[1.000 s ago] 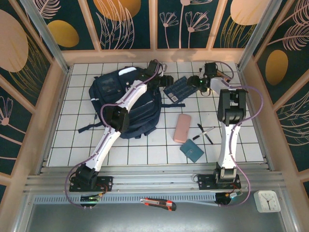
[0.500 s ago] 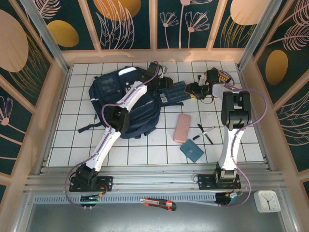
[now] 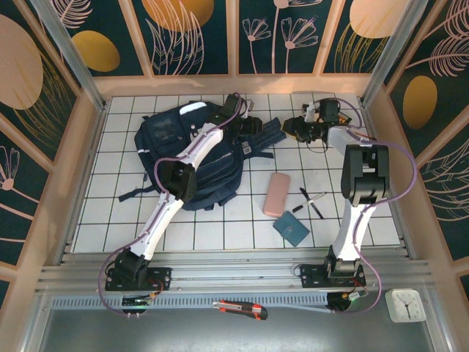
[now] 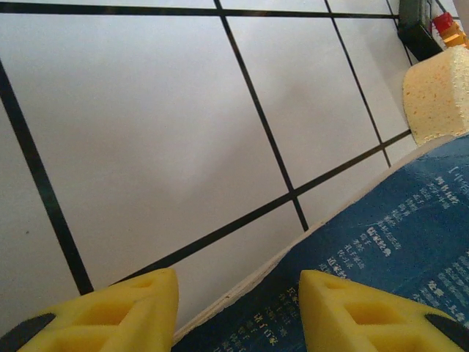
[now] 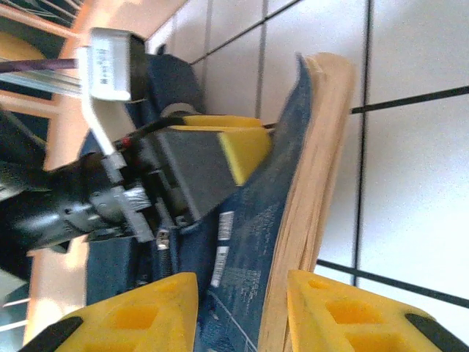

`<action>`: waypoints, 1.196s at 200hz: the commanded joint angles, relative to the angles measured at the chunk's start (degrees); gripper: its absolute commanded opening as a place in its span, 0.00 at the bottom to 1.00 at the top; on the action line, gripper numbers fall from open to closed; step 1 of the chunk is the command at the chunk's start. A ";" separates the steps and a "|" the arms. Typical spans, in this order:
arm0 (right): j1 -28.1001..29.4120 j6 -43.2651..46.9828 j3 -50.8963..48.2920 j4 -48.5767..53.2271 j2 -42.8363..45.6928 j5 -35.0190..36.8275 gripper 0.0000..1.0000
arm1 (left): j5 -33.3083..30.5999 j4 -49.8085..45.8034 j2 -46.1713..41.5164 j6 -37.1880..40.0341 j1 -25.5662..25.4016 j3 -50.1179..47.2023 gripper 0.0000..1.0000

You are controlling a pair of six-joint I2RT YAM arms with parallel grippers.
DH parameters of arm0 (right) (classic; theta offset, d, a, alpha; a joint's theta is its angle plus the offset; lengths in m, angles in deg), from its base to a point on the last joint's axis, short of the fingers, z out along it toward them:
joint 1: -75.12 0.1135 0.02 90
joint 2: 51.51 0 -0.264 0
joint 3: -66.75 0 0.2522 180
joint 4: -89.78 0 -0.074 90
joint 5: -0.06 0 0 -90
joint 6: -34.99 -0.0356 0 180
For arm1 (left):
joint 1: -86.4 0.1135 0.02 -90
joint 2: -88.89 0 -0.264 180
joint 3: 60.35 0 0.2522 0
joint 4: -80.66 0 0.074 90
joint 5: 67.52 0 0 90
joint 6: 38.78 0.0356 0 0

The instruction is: Pack the student bag

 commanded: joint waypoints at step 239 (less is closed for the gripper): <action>6.35 -18.54 -1.70 -22.31 -0.04 -9.58 0.36 | -37.49 -29.28 -35.57 18.83 -4.07 -26.03 0.71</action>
